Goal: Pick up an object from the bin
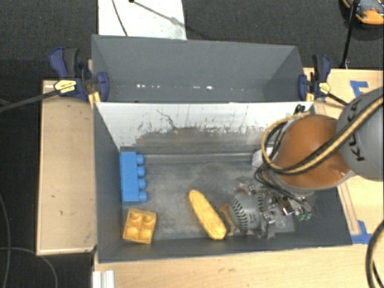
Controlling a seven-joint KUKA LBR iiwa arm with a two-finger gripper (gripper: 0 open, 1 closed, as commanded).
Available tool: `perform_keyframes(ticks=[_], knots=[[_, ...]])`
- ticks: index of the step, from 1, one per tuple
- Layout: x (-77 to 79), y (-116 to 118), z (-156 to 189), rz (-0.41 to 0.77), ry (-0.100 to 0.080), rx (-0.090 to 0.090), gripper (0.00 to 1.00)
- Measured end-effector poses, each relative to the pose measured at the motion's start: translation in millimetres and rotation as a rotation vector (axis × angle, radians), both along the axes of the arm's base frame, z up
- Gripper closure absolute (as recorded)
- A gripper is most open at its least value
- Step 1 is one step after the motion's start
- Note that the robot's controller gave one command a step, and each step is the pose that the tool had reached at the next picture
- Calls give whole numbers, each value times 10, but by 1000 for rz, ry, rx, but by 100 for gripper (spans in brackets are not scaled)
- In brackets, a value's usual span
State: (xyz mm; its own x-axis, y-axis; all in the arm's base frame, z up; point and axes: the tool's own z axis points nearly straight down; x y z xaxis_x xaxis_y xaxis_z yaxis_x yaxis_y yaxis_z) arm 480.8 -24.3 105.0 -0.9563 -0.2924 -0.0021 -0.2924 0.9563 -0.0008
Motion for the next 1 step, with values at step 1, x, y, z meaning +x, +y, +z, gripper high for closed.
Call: perform_keyframes(ticks=[1], knots=[[64, -40, -236, -79, 0, -1, 100]])
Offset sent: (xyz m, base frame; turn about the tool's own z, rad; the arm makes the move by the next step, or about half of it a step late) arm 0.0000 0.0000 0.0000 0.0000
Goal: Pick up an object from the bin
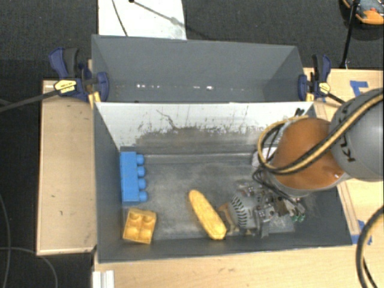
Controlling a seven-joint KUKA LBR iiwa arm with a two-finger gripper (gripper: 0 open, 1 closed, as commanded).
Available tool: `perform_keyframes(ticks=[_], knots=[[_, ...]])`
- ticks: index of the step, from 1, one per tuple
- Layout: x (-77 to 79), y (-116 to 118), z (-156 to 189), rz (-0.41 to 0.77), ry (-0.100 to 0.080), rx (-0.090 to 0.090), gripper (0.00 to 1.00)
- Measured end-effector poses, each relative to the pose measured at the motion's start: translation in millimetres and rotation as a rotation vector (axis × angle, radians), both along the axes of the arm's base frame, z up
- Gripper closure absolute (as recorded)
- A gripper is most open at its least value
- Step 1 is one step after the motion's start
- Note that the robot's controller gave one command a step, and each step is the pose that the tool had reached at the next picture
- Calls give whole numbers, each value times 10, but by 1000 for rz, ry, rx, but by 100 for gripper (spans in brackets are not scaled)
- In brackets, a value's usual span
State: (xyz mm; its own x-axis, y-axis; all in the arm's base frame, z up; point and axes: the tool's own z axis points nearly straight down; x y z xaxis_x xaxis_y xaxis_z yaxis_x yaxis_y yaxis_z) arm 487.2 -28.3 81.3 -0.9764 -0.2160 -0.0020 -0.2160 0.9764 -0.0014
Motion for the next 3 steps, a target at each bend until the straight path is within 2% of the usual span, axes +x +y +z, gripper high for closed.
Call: perform_keyframes(ticks=[1, 2, 3], knots=[[0, 0, -1, -1, 0, 0, 100], [-34, -51, 454, 11, 6, 2, 100], [202, -196, 1328, -32, -10, 0, 0]])
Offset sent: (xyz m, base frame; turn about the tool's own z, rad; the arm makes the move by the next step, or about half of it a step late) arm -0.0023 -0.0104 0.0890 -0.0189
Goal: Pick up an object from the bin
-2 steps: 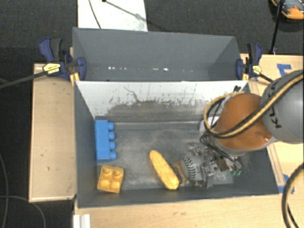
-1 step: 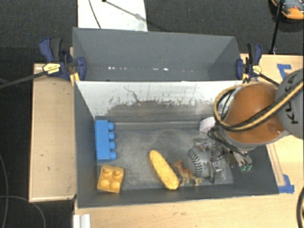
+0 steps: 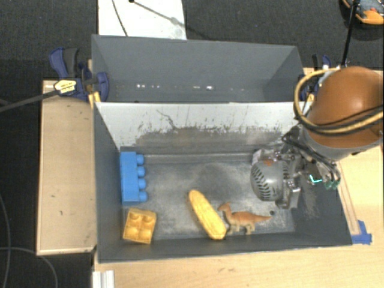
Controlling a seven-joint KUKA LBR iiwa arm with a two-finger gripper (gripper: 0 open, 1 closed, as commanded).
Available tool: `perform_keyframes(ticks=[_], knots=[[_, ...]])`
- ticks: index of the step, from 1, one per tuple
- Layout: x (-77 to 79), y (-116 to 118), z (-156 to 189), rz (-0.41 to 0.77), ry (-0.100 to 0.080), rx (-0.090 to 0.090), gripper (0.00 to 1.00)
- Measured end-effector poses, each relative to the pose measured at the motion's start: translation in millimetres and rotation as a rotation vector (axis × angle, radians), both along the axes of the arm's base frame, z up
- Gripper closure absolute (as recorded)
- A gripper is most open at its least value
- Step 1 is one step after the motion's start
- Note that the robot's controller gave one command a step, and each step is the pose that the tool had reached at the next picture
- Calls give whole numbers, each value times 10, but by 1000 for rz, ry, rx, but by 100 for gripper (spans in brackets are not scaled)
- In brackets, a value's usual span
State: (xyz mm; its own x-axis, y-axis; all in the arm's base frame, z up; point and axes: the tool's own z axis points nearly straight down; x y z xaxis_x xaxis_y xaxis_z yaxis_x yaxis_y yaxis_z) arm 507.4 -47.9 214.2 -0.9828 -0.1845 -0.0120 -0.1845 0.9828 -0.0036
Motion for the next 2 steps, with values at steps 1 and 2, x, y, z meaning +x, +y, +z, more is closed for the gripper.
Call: perform_keyframes(ticks=[1, 2], knots=[[-25, 9, -42, 0, 10, 2, 0], [-46, -151, -162, 2, 10, 2, 0]])
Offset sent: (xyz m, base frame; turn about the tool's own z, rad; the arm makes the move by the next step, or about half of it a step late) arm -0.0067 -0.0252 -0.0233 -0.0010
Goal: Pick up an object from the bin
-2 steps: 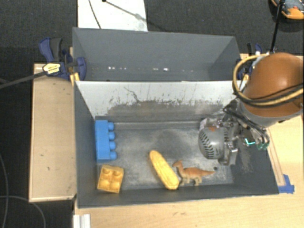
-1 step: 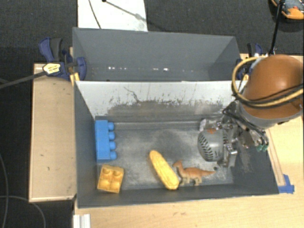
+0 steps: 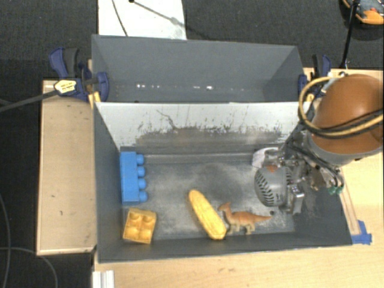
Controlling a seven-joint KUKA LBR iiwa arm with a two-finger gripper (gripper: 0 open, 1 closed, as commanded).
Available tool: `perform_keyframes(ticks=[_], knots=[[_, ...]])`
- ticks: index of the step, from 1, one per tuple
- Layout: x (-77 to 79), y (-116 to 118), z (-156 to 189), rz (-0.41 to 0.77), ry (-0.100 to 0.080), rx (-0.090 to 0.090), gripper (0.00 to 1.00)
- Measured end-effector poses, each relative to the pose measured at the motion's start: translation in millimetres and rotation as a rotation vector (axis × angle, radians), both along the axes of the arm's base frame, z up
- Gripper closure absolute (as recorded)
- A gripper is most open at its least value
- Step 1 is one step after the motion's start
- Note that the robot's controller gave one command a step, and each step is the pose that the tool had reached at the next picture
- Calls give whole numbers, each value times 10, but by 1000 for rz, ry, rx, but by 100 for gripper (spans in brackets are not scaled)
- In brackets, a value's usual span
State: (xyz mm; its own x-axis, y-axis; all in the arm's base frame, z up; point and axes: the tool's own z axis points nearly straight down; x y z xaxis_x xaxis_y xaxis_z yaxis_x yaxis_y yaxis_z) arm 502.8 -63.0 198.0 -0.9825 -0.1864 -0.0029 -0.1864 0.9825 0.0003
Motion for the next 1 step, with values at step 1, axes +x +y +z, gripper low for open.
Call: perform_keyframes(ticks=[1], knots=[[10, -140, -118, -17, 2, 0, 0]])
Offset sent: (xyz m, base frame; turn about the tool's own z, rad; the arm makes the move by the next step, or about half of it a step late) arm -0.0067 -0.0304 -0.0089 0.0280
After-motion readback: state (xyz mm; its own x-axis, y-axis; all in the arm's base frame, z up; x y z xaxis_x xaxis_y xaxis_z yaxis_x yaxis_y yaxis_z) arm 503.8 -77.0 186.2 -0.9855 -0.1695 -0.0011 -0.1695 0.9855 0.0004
